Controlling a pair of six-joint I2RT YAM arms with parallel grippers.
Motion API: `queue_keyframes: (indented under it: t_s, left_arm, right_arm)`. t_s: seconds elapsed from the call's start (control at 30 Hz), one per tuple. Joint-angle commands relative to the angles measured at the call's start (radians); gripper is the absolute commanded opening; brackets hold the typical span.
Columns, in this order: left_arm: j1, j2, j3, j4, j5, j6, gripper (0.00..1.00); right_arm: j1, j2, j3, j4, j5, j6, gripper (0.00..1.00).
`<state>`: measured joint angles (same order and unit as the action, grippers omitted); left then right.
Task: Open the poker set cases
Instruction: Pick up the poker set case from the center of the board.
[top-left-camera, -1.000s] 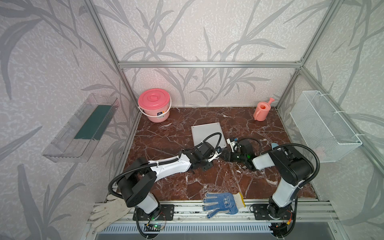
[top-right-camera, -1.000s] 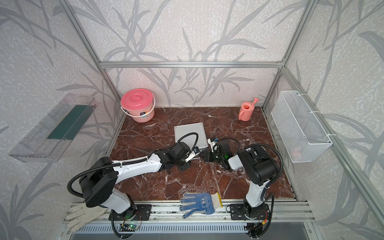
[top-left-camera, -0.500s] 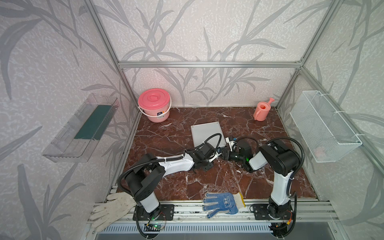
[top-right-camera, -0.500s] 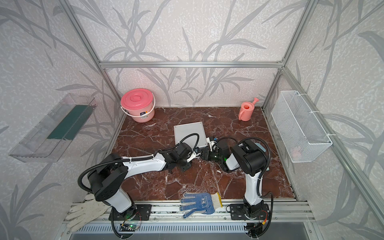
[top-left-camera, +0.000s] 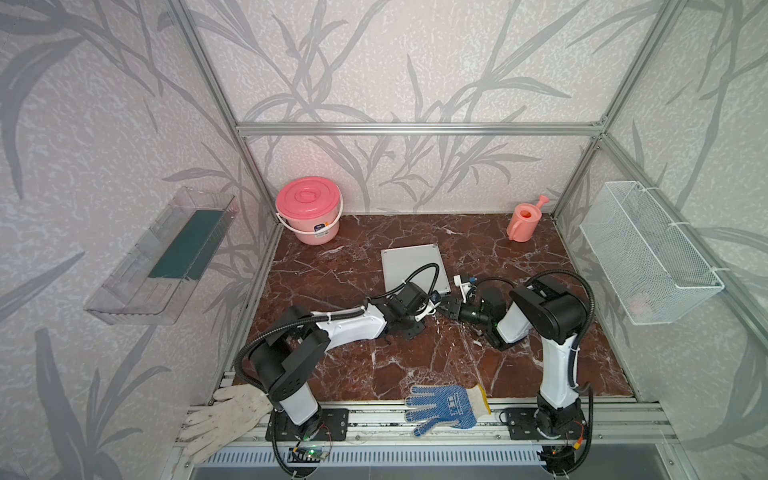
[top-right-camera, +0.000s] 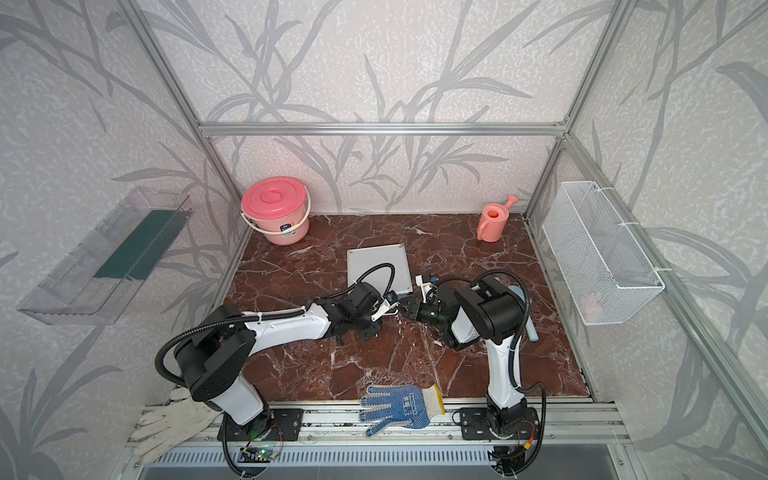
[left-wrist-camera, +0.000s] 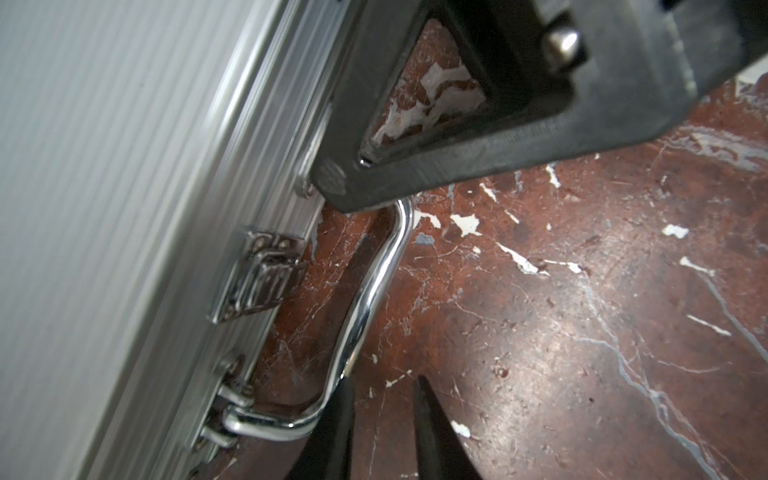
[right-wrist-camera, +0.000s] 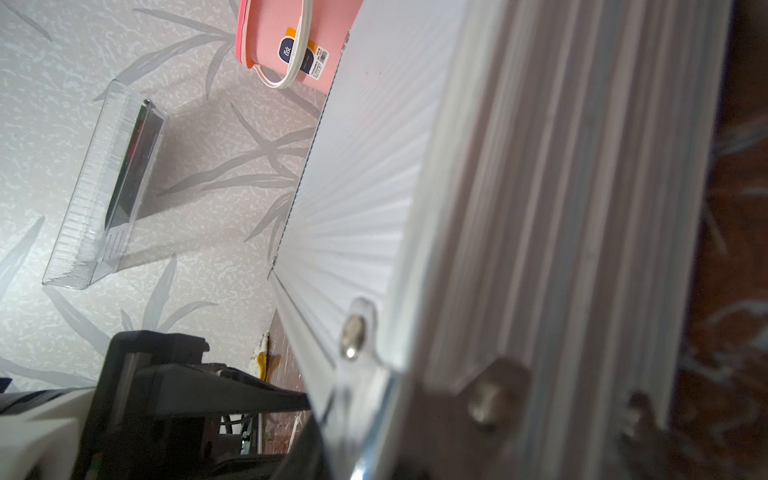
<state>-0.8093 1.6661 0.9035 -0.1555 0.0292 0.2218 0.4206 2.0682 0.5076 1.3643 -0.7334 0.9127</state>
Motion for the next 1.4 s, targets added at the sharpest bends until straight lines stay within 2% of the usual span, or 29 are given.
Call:
queue_keyframes:
  t_s: [0.0, 0.17, 0.7, 0.93, 1.07, 1.27, 1.37]
  left_arm:
    - [0.019, 0.016, 0.032, -0.028, 0.023, 0.04, 0.28]
    - [0.035, 0.052, 0.048, -0.031, 0.032, 0.065, 0.28]
    - [0.035, 0.182, 0.108, 0.002, -0.085, 0.171, 0.3]
    - [0.035, 0.218, 0.11, -0.002, -0.058, 0.154, 0.28]
    - [0.037, 0.218, 0.112, -0.014, -0.047, 0.145, 0.2]
    - [0.042, 0.217, 0.121, -0.035, -0.029, 0.136, 0.0]
    - [0.054, 0.205, 0.126, -0.043, -0.008, 0.121, 0.0]
  right_arm:
    - [0.008, 0.051, -0.008, 0.005, -0.038, 0.006, 0.33]
    - [0.006, 0.069, 0.002, 0.042, -0.032, 0.044, 0.29]
    - [0.006, 0.05, 0.024, 0.042, -0.034, 0.083, 0.26]
    - [0.005, 0.048, 0.025, 0.042, -0.029, 0.097, 0.25]
    - [0.004, 0.044, 0.026, 0.042, -0.026, 0.104, 0.24]
    - [-0.006, 0.031, 0.02, 0.042, -0.023, 0.112, 0.23]
    - [-0.02, 0.02, 0.007, 0.042, -0.027, 0.111, 0.26]
